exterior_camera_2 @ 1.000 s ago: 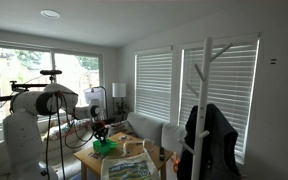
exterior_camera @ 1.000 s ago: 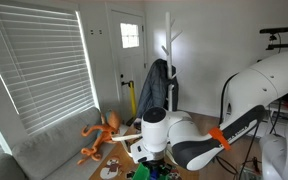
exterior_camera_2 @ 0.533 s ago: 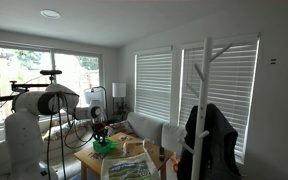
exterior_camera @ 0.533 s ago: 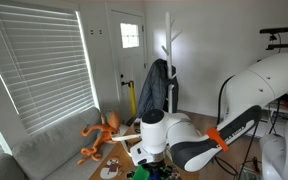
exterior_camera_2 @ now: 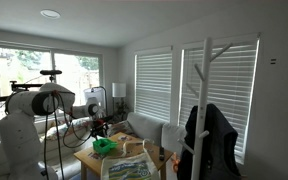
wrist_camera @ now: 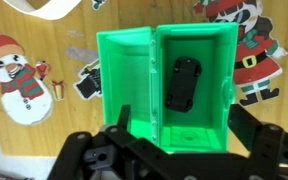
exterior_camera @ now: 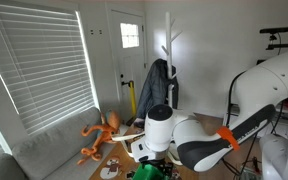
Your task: Pick up the blue toy car and put it in then green storage box
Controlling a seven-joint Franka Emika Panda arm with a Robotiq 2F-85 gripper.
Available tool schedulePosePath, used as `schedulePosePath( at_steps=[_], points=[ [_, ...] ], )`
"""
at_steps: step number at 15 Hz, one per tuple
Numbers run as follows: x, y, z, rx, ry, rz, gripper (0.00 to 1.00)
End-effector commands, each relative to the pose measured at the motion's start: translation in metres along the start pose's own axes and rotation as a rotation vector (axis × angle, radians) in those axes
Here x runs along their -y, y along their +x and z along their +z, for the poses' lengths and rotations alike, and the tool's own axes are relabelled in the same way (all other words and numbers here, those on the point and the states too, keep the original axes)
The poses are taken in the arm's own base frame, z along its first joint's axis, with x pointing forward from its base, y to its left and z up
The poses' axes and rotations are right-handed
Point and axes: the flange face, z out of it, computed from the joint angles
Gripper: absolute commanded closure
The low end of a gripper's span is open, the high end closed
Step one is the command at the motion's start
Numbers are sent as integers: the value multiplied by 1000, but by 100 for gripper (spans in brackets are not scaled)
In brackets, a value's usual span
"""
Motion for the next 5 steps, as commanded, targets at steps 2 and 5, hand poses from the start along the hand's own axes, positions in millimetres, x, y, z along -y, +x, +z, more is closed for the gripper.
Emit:
schedulePosePath(
  at_steps=[2, 5],
  points=[
    [37, -13, -47, -4, -223, 81, 0],
    [26, -9, -51, -15, -216, 79, 0]
  ],
)
